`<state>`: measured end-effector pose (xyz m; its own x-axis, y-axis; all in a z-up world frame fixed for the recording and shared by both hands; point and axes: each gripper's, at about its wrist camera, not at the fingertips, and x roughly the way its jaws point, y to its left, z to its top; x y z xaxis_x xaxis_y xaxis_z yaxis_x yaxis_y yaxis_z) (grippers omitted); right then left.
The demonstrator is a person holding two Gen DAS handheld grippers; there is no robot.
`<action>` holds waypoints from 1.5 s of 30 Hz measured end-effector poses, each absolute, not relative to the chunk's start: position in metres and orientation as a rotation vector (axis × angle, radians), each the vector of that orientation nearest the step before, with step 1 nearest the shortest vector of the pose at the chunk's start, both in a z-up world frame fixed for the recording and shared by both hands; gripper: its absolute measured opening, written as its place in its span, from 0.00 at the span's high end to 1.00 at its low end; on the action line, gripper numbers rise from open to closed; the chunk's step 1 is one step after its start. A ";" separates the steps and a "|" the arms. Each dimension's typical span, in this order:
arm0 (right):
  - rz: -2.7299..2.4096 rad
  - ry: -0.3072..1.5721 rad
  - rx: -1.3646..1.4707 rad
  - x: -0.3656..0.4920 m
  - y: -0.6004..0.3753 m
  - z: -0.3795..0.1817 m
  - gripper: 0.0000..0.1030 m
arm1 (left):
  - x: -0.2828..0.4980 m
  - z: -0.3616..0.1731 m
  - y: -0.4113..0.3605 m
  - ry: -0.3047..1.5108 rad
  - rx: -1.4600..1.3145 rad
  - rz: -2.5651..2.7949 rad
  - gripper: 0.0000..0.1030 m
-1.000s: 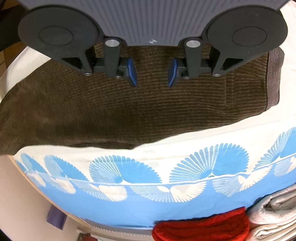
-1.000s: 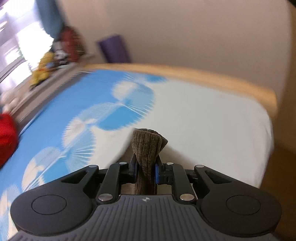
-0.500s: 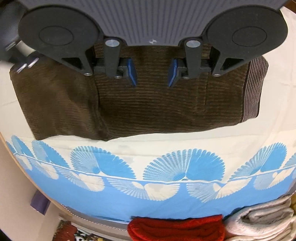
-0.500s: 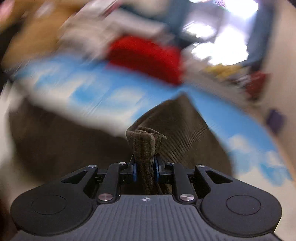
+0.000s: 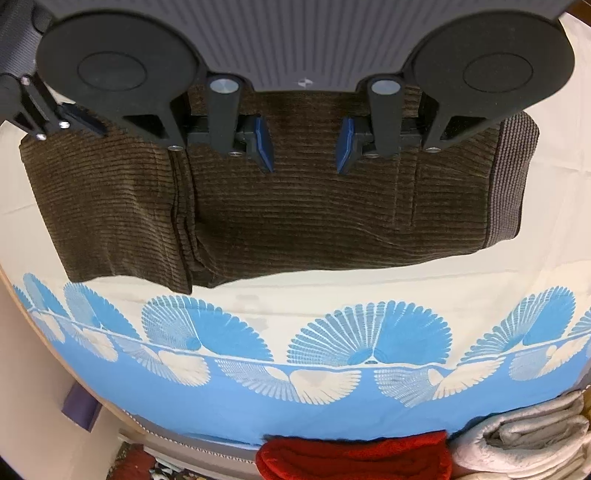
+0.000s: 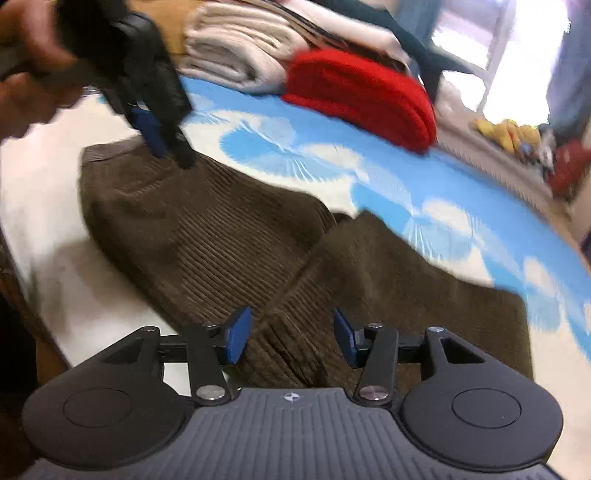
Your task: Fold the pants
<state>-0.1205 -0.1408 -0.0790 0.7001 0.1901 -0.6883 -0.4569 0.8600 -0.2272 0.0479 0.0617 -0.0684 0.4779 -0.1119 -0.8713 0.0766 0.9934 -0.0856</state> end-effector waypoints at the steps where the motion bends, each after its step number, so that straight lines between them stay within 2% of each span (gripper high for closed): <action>1: 0.378 0.738 -0.394 -0.116 -0.141 -0.083 0.50 | 0.048 -0.069 0.060 1.068 -0.031 -0.117 0.60; 5: 0.407 0.764 -0.398 -0.111 -0.136 -0.098 0.52 | 0.050 -0.071 0.055 1.073 -0.016 -0.117 0.60; 7: 0.426 0.764 -0.371 -0.109 -0.138 -0.095 0.78 | 0.051 -0.072 0.053 1.072 -0.011 -0.119 0.60; 10: 0.425 0.682 -0.359 -0.118 -0.144 -0.075 0.86 | 0.051 -0.072 0.050 1.072 -0.006 -0.123 0.60; 13: 0.476 0.614 -0.374 -0.136 -0.150 -0.057 0.85 | 0.051 -0.074 0.046 1.075 0.005 -0.129 0.60; 16: 0.541 0.692 -0.472 -0.143 -0.147 -0.072 0.82 | 0.052 -0.076 0.042 1.078 0.018 -0.131 0.60; 18: 0.550 0.711 -0.535 -0.147 -0.142 -0.086 0.76 | 0.052 -0.077 0.042 1.081 0.020 -0.131 0.60; 20: 0.529 0.680 -0.580 -0.150 -0.135 -0.092 0.56 | 0.052 -0.078 0.041 1.085 0.019 -0.130 0.60; 21: 0.521 0.667 -0.582 -0.150 -0.133 -0.094 0.41 | 0.052 -0.078 0.041 1.083 0.022 -0.133 0.60; 22: 0.522 0.661 -0.587 -0.149 -0.130 -0.097 0.37 | 0.052 -0.078 0.041 1.082 0.025 -0.135 0.60; 24: 0.526 0.668 -0.642 -0.149 -0.124 -0.106 0.43 | 0.053 -0.079 0.042 1.083 0.025 -0.131 0.60; 25: 0.516 0.670 -0.677 -0.145 -0.122 -0.109 0.56 | 0.053 -0.079 0.043 1.083 0.021 -0.129 0.60; 27: 0.531 0.686 -0.683 -0.145 -0.121 -0.108 0.57 | 0.053 -0.077 0.045 1.080 0.013 -0.129 0.60; 31: 0.540 0.707 -0.584 -0.136 -0.133 -0.090 0.72 | 0.053 -0.073 0.049 1.070 -0.003 -0.132 0.60; 35: 0.415 0.663 -0.313 -0.110 -0.163 -0.029 0.74 | 0.053 -0.067 0.049 1.055 -0.016 -0.146 0.60; 40: 0.156 0.463 -0.052 -0.104 -0.190 0.048 0.74 | 0.052 -0.064 0.051 1.047 -0.016 -0.155 0.60; 43: 0.187 0.472 -0.082 -0.116 -0.170 0.030 0.73 | 0.052 -0.064 0.055 1.051 -0.028 -0.145 0.60; 45: 0.260 0.575 -0.182 -0.121 -0.147 -0.008 0.72 | 0.051 -0.062 0.056 1.048 -0.036 -0.143 0.60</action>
